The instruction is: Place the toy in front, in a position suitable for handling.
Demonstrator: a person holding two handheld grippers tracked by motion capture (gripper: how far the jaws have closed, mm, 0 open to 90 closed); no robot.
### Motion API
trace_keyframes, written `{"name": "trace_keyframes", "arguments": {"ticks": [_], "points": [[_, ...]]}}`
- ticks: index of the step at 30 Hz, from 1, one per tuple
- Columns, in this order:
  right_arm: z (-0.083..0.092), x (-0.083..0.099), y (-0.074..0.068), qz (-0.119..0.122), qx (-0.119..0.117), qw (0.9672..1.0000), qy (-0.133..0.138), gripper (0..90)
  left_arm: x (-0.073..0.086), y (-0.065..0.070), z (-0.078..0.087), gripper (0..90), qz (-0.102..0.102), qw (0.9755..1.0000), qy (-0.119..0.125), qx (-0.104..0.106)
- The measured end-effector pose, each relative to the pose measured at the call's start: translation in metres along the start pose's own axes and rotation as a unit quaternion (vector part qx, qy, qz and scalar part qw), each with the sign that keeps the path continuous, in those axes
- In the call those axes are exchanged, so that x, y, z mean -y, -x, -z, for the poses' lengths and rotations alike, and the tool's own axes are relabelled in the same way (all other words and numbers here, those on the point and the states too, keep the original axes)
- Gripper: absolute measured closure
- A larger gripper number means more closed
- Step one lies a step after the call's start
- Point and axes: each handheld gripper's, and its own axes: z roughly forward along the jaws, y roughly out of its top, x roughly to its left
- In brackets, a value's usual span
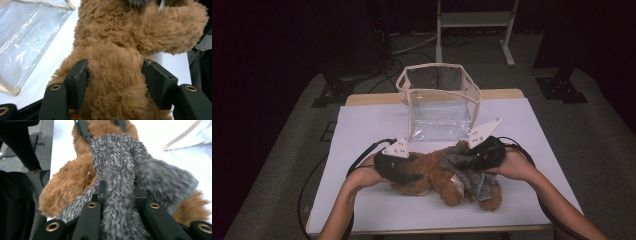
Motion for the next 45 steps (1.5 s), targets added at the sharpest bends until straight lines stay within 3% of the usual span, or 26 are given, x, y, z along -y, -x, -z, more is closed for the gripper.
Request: {"name": "trace_keyframes", "arguments": {"ticks": [6,13,20,26,31,34,36,37,38,41,43,45], "points": [[-0.006,-0.01,0.005,-0.005,-0.008,0.9998,0.015,74.6,0.002,0.008,0.002,39.4,-0.012,0.9999,-0.006,-0.006],[0.004,0.022,0.0,-0.029,-0.012,0.9985,0.045,74.6,0.009,0.011,0.003,39.4,-0.01,0.9999,0.011,-0.001],[0.025,0.052,-0.002,-0.057,0.004,0.9971,0.05,74.4,0.011,0.018,0.002,39.0,-0.014,0.9998,0.017,0.002],[0.028,0.029,0.003,-0.038,0.015,0.9971,0.064,74.3,0.012,0.023,0.003,38.7,-0.023,0.9996,0.015,0.004],[0.013,0.021,0.007,-0.042,-0.003,0.996,0.079,74.2,0.018,0.026,0.007,37.4,-0.023,0.9996,0.017,0.007],[0.005,0.031,0.002,-0.05,-0.011,0.9952,0.083,74.3,0.017,0.025,0.011,35.1,-0.026,0.9992,0.027,0.01],[0.002,0.037,-0.003,-0.055,-0.009,0.9949,0.084,74.3,0.011,0.022,0.017,31.2,-0.023,0.9983,0.052,0.008],[0.002,0.037,-0.003,-0.055,-0.009,0.9949,0.084,74.3,0.011,0.022,0.017,30.6,-0.023,0.9983,0.052,0.008],[0.002,0.044,-0.006,-0.059,-0.009,0.994,0.092,74.4,0.005,0.018,0.02,28.3,-0.017,0.9969,0.077,-0.003],[0.003,0.051,-0.01,-0.062,-0.016,0.9928,0.101,74.4,0.001,0.009,0.015,25.4,-0.005,0.9983,0.056,-0.016],[0.004,0.053,-0.012,-0.061,-0.016,0.9927,0.103,74.4,0.005,0.005,0.006,25.6,0.009,0.9995,0.03,-0.004],[0.004,0.054,-0.013,-0.06,-0.018,0.9925,0.105,74.4,0.008,0.005,0.002,26.6,0.015,0.9993,0.032,0.008]]}}
